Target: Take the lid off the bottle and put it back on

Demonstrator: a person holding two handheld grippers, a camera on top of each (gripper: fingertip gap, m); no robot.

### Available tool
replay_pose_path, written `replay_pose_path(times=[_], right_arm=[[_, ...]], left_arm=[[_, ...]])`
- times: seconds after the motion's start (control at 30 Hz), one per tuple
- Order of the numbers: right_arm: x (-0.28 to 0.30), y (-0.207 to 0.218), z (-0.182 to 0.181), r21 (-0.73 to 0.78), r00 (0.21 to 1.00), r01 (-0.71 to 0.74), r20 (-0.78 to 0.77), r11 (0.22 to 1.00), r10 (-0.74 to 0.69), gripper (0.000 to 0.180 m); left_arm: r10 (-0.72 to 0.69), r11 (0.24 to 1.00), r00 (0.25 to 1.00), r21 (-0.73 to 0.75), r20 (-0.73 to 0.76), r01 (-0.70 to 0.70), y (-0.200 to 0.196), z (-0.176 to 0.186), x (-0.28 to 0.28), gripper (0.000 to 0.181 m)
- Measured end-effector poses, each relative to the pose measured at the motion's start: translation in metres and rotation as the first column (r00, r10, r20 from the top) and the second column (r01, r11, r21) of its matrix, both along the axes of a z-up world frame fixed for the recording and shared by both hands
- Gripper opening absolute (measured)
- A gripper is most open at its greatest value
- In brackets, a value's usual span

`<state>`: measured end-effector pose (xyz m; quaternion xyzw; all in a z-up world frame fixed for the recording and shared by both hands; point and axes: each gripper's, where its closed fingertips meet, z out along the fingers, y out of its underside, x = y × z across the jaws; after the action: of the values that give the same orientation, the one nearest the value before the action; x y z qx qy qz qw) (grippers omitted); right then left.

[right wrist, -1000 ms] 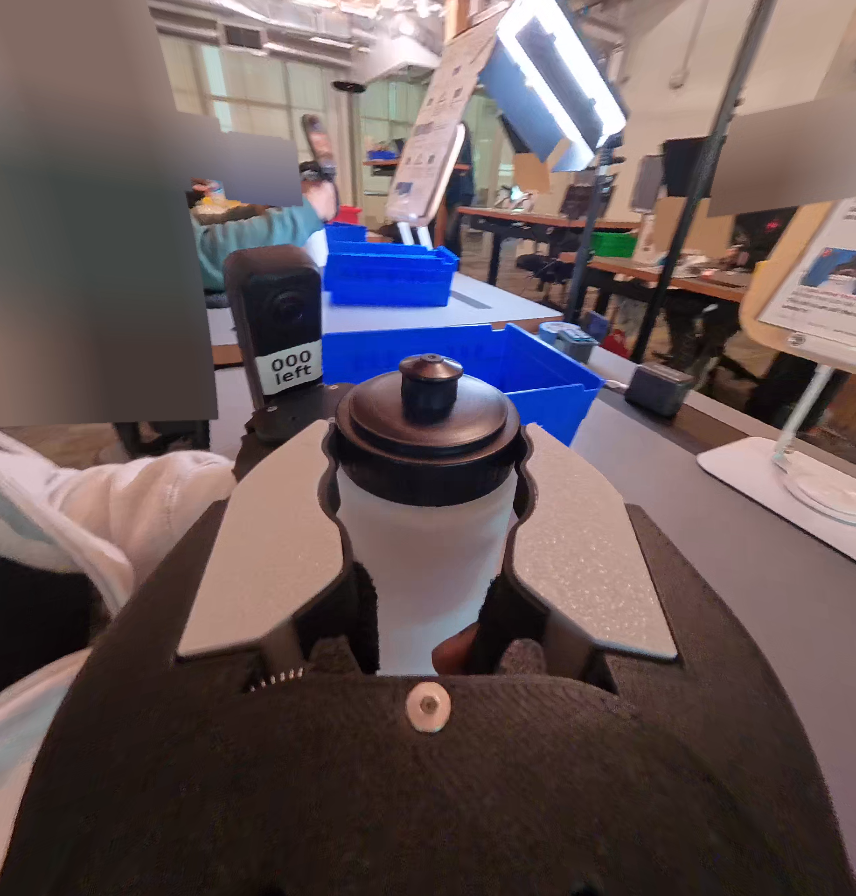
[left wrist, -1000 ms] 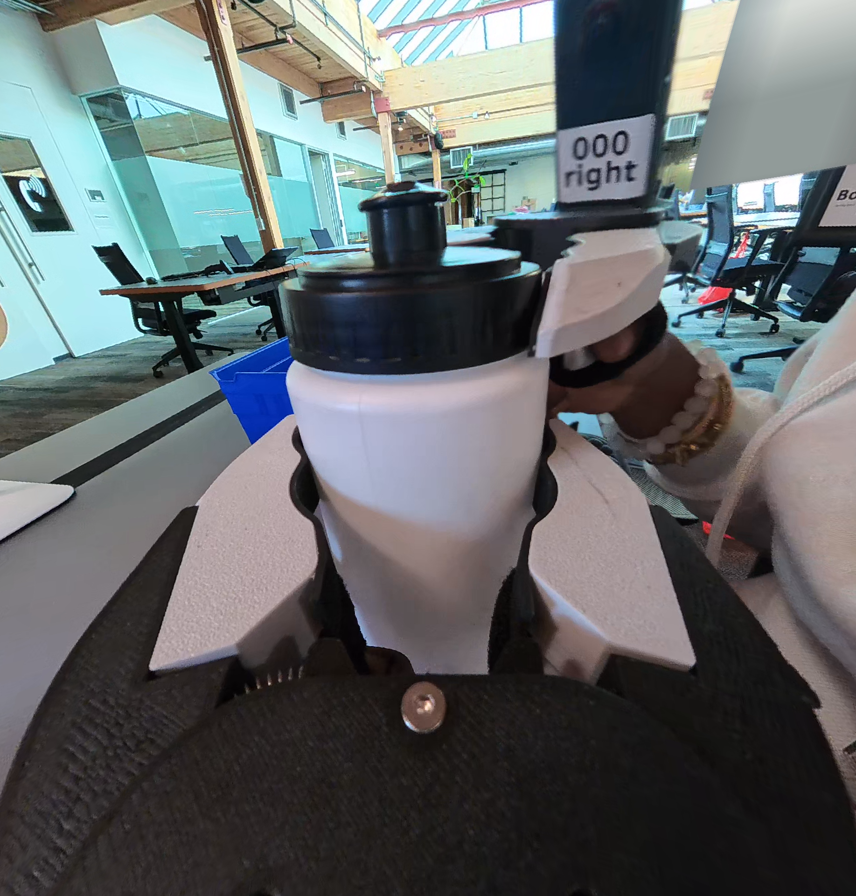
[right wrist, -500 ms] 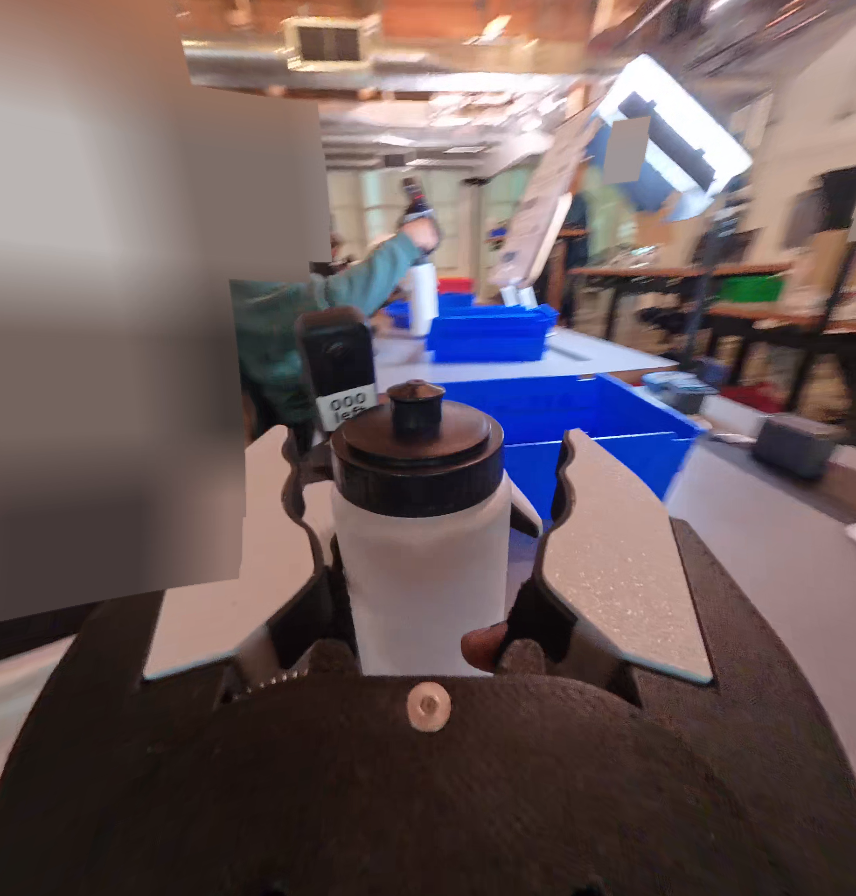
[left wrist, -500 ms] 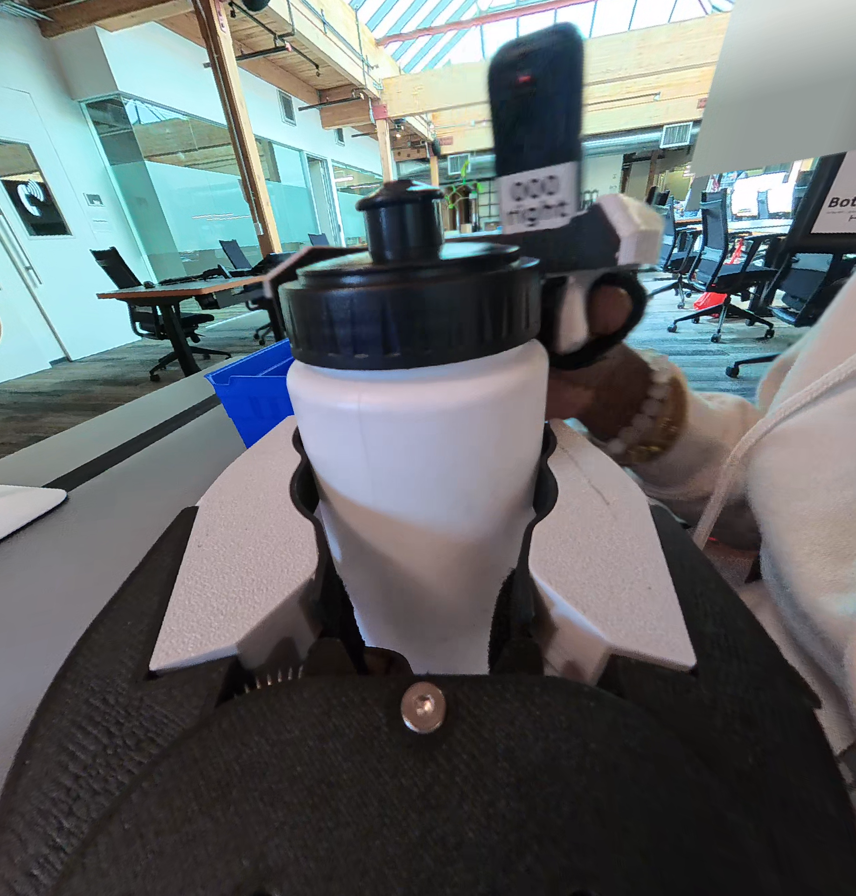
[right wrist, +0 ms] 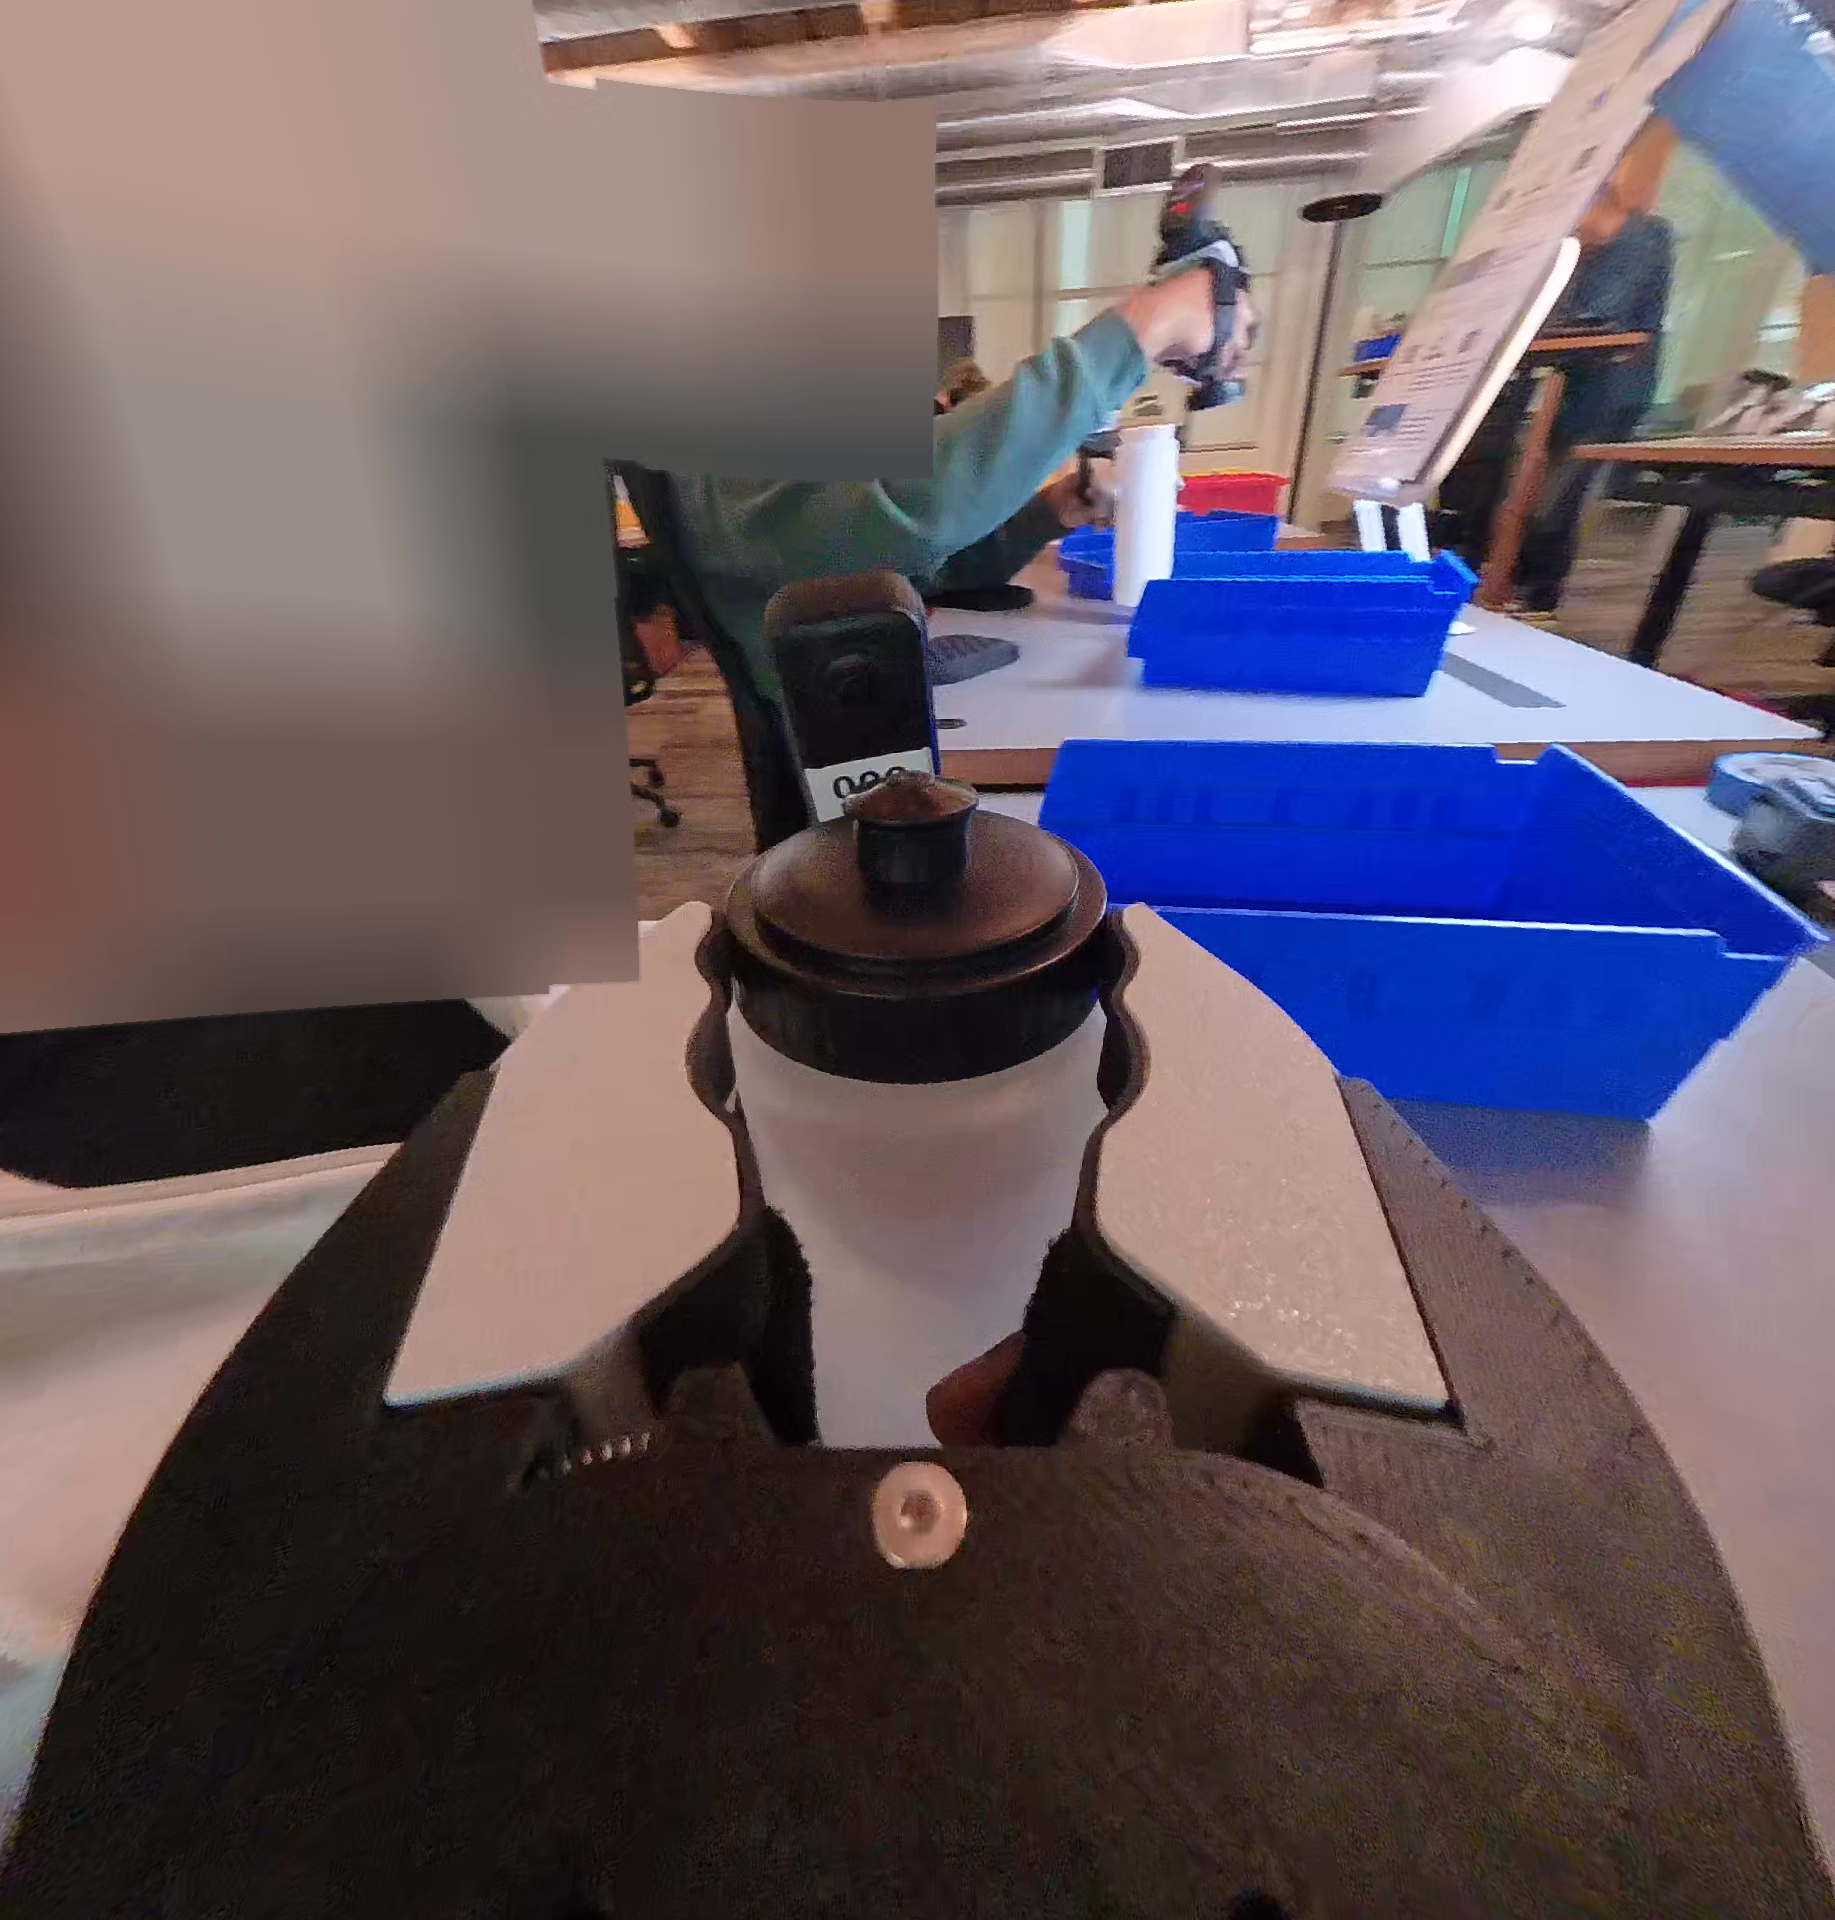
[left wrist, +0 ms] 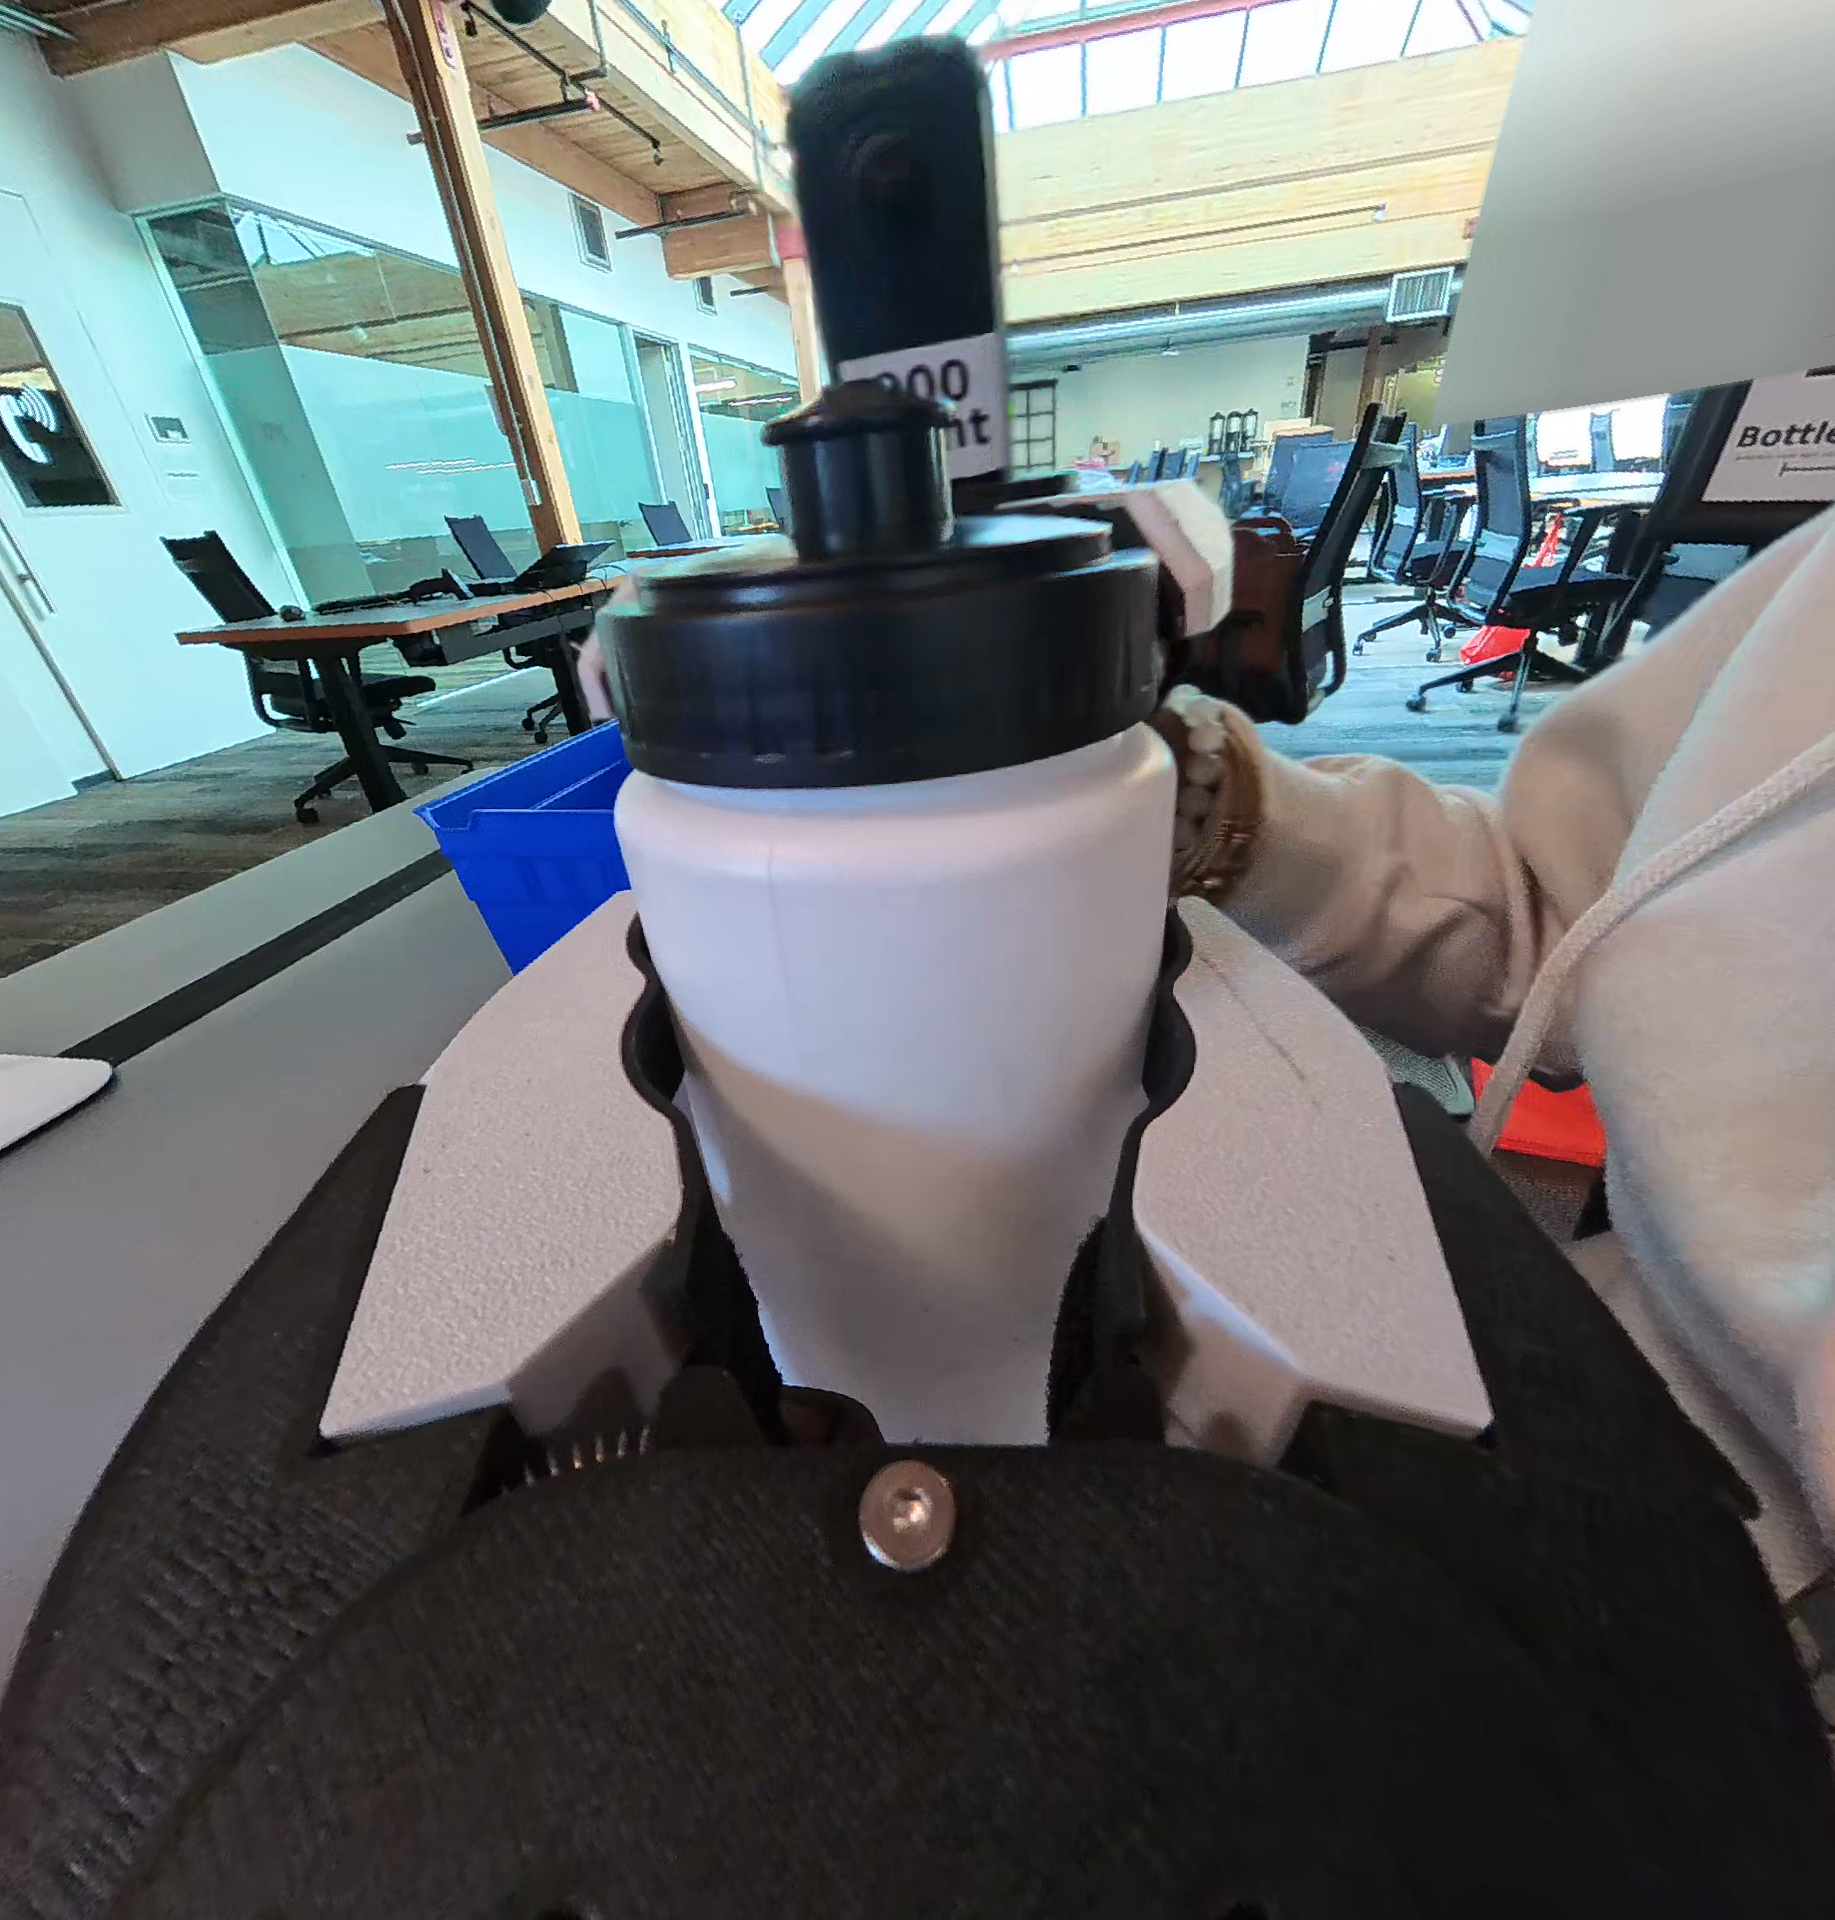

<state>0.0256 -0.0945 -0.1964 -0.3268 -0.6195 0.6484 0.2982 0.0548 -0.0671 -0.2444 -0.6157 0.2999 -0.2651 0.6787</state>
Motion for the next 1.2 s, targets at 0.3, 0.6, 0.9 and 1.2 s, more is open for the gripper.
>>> replay_pose_path(times=[0.3,0.6,0.9,1.2], right_arm=[[-0.002,0.005,0.013,-0.04,0.956,0.274,-0.096,0.961,-0.277,0.092],[-0.003,0.003,0.001,0.108,0.911,0.413,-0.05,0.904,-0.41,0.07],[0.0,-0.001,0.002,0.037,0.969,-0.245,0.012,0.969,0.245,0.07],[-0.009,0.01,0.009,-0.043,0.843,0.529,-0.084,0.848,-0.531,0.092]], left_arm=[[0.002,1.0,1.0,0.003,0.004,-0.002,0.0,0.0,0.0,0.089],[-0.001,1.0,1.0,0.005,0.001,0.001,-0.001,0.0,0.0,0.089],[-0.007,1.0,1.0,0.0,0.006,0.007,0.0,0.0,0.0,0.089],[-0.002,1.0,1.0,0.007,0.017,0.001,0.0,0.001,0.0,0.089]])
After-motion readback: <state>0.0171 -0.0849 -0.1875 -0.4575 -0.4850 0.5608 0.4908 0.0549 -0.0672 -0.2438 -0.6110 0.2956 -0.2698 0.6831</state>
